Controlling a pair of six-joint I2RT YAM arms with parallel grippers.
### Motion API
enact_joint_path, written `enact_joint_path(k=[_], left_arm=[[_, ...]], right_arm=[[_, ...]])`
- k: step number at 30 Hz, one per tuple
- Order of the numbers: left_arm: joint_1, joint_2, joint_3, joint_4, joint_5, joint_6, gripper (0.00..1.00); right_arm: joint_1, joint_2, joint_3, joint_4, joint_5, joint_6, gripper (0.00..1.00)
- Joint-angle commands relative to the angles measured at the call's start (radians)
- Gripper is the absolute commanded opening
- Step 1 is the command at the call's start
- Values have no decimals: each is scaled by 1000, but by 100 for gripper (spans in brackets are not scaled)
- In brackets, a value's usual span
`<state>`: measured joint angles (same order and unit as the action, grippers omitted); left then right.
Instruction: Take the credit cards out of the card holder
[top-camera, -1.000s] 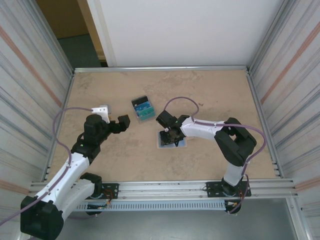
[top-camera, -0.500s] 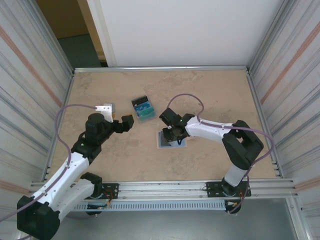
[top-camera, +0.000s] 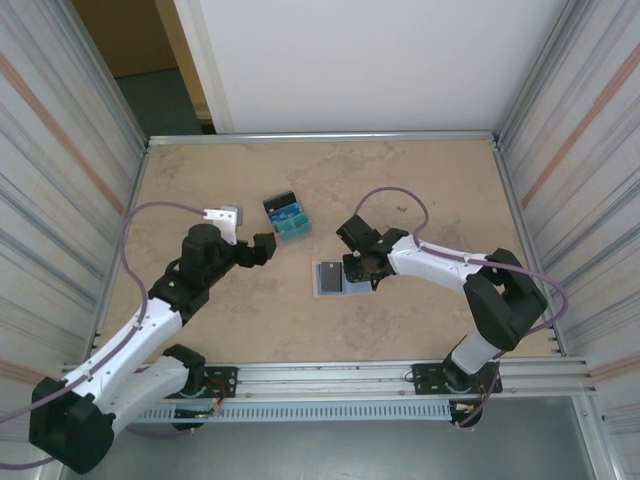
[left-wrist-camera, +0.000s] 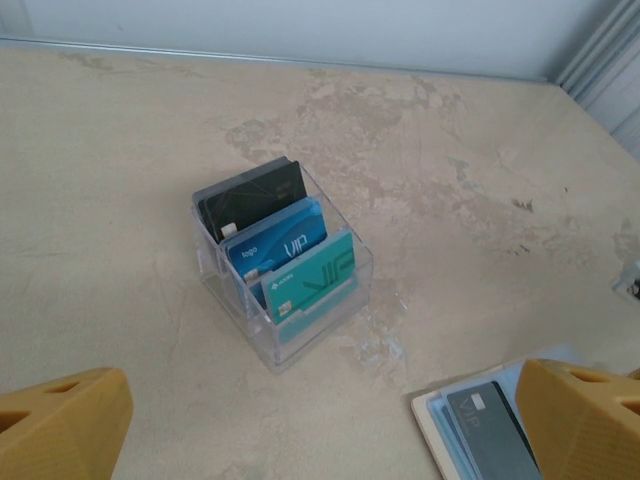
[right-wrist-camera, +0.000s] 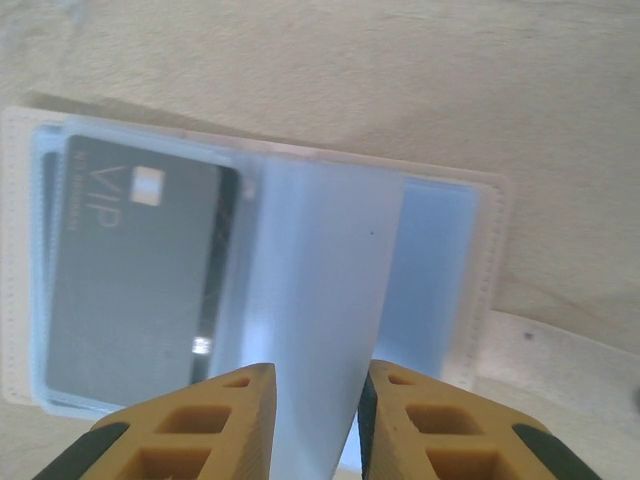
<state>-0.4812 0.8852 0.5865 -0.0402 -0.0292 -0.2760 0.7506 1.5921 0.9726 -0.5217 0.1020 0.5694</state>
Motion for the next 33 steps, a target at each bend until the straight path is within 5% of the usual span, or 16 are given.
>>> enact_joint_path(k=[1, 16, 33], left_arm=[[-56, 29, 52, -32, -83, 77, 99], [-330, 387, 157, -35, -238, 205, 99], [-349, 696, 197, 92, -207, 172, 99]], right_arm=[[-35, -34, -34, -22, 19, 30, 28], [-149, -153, -130, 91, -153, 56, 21], [-162, -47, -129, 308, -434, 115, 16]])
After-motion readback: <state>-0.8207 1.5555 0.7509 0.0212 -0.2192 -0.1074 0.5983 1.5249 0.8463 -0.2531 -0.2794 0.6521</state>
